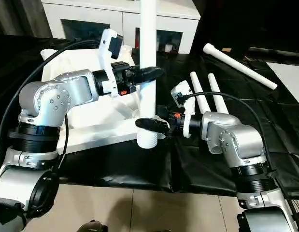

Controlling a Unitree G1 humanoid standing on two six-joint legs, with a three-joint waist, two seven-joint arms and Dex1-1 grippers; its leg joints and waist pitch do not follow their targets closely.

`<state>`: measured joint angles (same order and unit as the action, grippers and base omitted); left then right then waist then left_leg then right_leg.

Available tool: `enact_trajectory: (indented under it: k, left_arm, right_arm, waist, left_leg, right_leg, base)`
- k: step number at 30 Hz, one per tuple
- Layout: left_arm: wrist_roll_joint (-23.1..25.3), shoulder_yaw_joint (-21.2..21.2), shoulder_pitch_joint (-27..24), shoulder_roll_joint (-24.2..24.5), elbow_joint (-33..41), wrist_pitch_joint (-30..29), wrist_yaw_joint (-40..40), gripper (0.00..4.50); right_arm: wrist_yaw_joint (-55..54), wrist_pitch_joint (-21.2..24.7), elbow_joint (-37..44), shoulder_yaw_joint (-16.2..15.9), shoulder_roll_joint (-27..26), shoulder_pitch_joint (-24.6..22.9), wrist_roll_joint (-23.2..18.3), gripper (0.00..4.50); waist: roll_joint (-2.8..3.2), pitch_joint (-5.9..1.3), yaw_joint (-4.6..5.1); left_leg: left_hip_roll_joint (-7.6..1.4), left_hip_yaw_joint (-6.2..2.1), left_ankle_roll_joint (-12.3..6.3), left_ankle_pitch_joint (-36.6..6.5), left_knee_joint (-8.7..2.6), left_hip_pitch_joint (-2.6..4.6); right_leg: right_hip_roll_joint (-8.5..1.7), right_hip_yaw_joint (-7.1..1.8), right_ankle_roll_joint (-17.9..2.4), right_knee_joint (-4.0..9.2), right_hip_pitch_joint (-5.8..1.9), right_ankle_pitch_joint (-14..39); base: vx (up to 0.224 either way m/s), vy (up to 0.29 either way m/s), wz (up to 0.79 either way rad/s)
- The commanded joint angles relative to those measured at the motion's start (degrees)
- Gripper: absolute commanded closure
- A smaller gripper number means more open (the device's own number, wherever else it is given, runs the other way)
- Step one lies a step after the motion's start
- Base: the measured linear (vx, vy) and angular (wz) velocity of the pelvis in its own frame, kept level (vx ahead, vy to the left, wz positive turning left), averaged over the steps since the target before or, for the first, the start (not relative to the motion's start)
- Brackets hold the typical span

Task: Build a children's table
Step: Pick table leg

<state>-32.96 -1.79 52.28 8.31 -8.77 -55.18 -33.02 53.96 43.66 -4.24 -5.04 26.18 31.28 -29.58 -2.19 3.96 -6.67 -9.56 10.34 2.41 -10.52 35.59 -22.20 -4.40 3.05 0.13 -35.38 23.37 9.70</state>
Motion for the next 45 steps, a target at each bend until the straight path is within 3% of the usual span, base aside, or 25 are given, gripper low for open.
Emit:
enact_trajectory:
  k: [1,3,4,15,25,28,30,37,44,45]
  left_arm:
    - [-0.8,0.8,0.5,-0.1,1.6,-0.4,-0.6,2.70]
    - [-0.9,0.8,0.6,-0.3,1.6,-0.5,-0.7,2.70]
    - [-1.0,0.9,0.7,-0.4,1.6,-0.4,-0.7,2.70]
    - [-1.5,3.7,-0.5,0.4,4.3,-0.9,-4.3,2.70]
    - [-1.1,6.0,-1.3,1.9,5.6,0.0,-6.3,2.70]
    - [-0.6,6.3,-1.3,2.3,5.2,0.5,-6.6,2.70]
    - [-0.3,6.4,-1.3,2.6,4.8,0.9,-6.8,2.70]
    - [-0.2,6.6,-1.2,3.3,4.1,1.4,-7.2,2.70]
    - [0.2,6.7,-1.0,3.8,3.6,2.0,-7.7,2.70]
    - [0.2,6.7,-0.9,3.8,3.5,2.0,-7.8,2.70]
  right_arm:
    - [0.5,0.4,1.0,-0.6,0.7,0.2,0.1,0.80]
    - [0.7,0.5,1.2,-0.8,0.5,0.0,0.1,0.80]
    - [0.7,0.5,1.3,-0.9,0.5,-0.1,0.1,1.08]
    - [0.6,0.4,1.1,-1.3,-0.1,-0.2,0.1,2.03]
    - [0.6,0.3,1.4,-1.3,-0.1,-0.5,0.0,2.63]
    - [0.5,-0.5,1.7,-1.5,-0.2,-0.7,0.5,2.64]
    - [0.3,-0.5,1.9,-1.3,-0.4,-0.9,0.4,1.94]
    - [0.2,-0.6,2.2,-1.1,-0.3,-0.9,0.5,1.41]
    - [1.1,-0.1,2.5,-0.8,0.3,-1.1,-0.2,1.35]
    - [1.3,0.1,2.6,-0.8,0.4,-1.2,-0.4,1.64]
  waist:
    - [-0.71,-4.62,-0.27]
    - [-0.73,-4.61,-0.27]
    - [-0.73,-4.61,-0.26]
    - [-0.65,-4.58,-0.25]
    - [-0.35,-4.62,-0.22]
    - [-0.46,-4.63,-0.21]
    - [-0.43,-4.64,-0.21]
    - [-0.39,-4.63,-0.16]
    - [-0.31,-4.64,-0.18]
    - [-0.33,-4.64,-0.16]
  left_leg:
    - [-3.23,-1.11,-1.63,-5.7,-4.15,1.06]
    - [-3.21,-1.09,-1.70,-5.7,-4.13,1.05]
    - [-3.21,-1.09,-1.73,-5.6,-4.13,1.06]
    - [-3.24,-1.09,-1.60,-5.9,-4.17,1.05]
    - [-3.31,-1.15,-0.83,-6.1,-4.25,1.15]
    - [-3.26,-1.11,-0.82,-6.0,-4.24,1.14]
    - [-3.24,-1.12,-0.77,-6.1,-4.24,1.14]
    - [-3.25,-1.12,-0.60,-6.3,-4.25,1.16]
    - [-3.23,-1.08,-0.57,-6.3,-4.22,1.20]
    - [-3.23,-1.10,-0.56,-6.3,-4.23,1.16]
  right_leg:
    - [-4.30,-2.36,-13.9,3.41,-3.23,9.3]
    - [-4.27,-2.37,-13.9,3.43,-3.22,9.2]
    - [-4.30,-2.36,-13.9,3.43,-3.24,9.3]
    - [-4.28,-2.37,-14.1,3.39,-3.24,9.1]
    - [-4.25,-2.38,-13.9,3.29,-3.19,8.9]
    - [-4.21,-2.41,-13.8,3.29,-3.21,8.6]
    - [-4.23,-2.40,-13.8,3.31,-3.23,8.7]
    - [-4.20,-2.40,-13.9,3.28,-3.22,8.7]
    - [-4.21,-2.41,-14.0,3.27,-3.23,8.3]
    - [-4.15,-2.40,-14.0,3.25,-3.24,8.3]
  base:
    - [0.000,0.000,0.00]
    - [0.000,0.000,0.00]
    - [0.000,0.000,0.00]
    - [0.000,0.000,0.00]
    - [0.000,0.000,0.00]
    - [0.000,0.000,0.00]
    - [0.000,0.000,0.00]
    - [0.000,0.000,0.00]
    - [0.000,0.000,0.00]
    - [0.000,0.000,0.00]
